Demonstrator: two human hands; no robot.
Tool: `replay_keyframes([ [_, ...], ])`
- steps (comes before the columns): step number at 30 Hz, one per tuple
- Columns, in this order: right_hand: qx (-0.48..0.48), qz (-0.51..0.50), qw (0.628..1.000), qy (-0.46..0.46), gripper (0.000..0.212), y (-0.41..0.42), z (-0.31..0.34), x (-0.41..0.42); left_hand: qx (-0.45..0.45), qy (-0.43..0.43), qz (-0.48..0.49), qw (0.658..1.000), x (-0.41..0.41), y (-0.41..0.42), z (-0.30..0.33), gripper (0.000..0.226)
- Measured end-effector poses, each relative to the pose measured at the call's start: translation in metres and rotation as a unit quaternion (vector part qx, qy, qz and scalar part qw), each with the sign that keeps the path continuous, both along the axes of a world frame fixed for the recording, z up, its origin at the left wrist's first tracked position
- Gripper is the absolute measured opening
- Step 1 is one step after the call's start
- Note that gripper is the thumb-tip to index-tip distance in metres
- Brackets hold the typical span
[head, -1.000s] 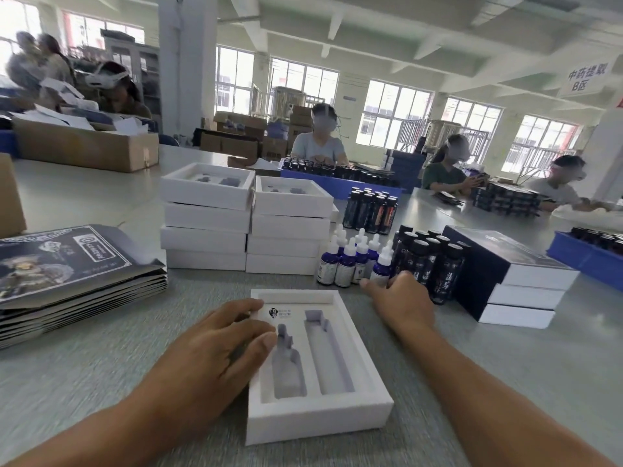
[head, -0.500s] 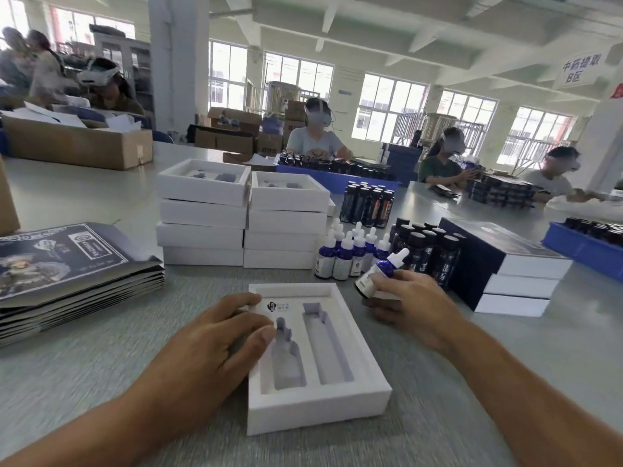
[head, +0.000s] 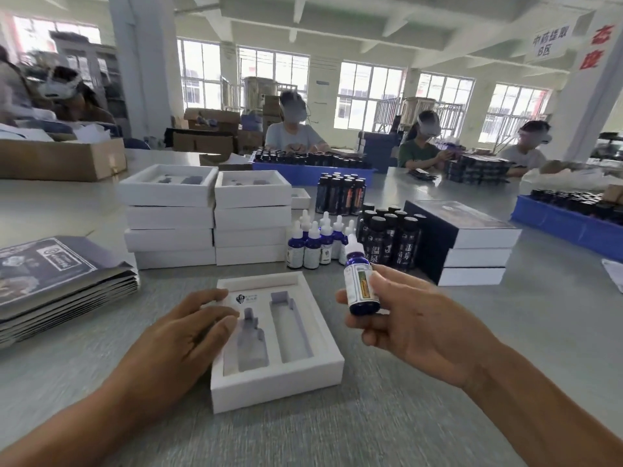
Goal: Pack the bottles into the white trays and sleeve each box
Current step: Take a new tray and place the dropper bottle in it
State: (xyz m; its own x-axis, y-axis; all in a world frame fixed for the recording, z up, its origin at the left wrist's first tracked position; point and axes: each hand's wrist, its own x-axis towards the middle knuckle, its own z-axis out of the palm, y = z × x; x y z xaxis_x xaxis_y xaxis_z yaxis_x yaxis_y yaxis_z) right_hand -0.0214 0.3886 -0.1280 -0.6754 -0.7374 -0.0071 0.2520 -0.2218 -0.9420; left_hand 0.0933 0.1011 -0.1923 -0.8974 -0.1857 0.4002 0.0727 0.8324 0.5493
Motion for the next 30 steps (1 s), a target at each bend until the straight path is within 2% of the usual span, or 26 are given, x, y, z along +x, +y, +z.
replay_keyframes([
  [4,0.042,-0.01,0.997,0.066,0.061,-0.001,-0.003,0.008,-0.008,-0.026,0.009,1.0,0.004,0.007,0.01,0.037],
  [6,0.082,-0.029,0.989,0.118,0.06,-0.004,-0.003,0.014,-0.04,-0.032,0.026,0.998,0.004,0.012,0.017,0.048],
  [8,0.127,-0.052,0.972,0.192,0.055,-0.01,-0.004,0.023,-0.061,0.022,0.07,0.996,0.002,0.02,0.029,0.055],
  [9,0.146,-0.062,0.961,0.226,0.053,-0.015,-0.005,0.028,-0.038,0.055,0.081,0.994,0.001,0.025,0.036,0.05],
  [11,0.165,-0.076,0.945,0.273,0.048,-0.023,-0.009,0.038,0.079,0.091,0.059,0.991,-0.003,0.038,0.047,0.031],
  [14,0.174,-0.08,0.929,0.317,0.043,-0.032,-0.014,0.047,0.231,0.086,-0.026,0.969,-0.005,0.058,0.051,0.021],
  [17,0.179,-0.077,0.919,0.344,0.041,-0.035,-0.016,0.049,0.268,0.063,-0.075,0.958,-0.002,0.06,0.047,0.028],
  [20,0.195,-0.07,0.908,0.364,0.044,-0.037,-0.018,0.048,0.293,0.065,-0.048,0.953,-0.004,0.047,0.043,0.026],
  [23,0.179,-0.083,0.913,0.357,0.047,-0.038,-0.02,0.045,0.27,0.099,0.064,0.956,-0.013,0.025,0.035,0.017],
  [25,0.161,-0.092,0.917,0.352,0.04,-0.039,-0.019,0.044,0.246,0.083,0.104,0.96,-0.018,0.01,0.029,0.014],
  [27,0.157,-0.084,0.916,0.36,0.039,-0.039,-0.017,0.042,0.216,0.025,0.101,0.971,-0.021,0.0,0.02,0.023],
  [30,0.185,-0.063,0.905,0.378,0.048,-0.043,-0.016,0.038,0.16,-0.055,0.066,0.983,-0.025,-0.002,0.013,0.033],
])
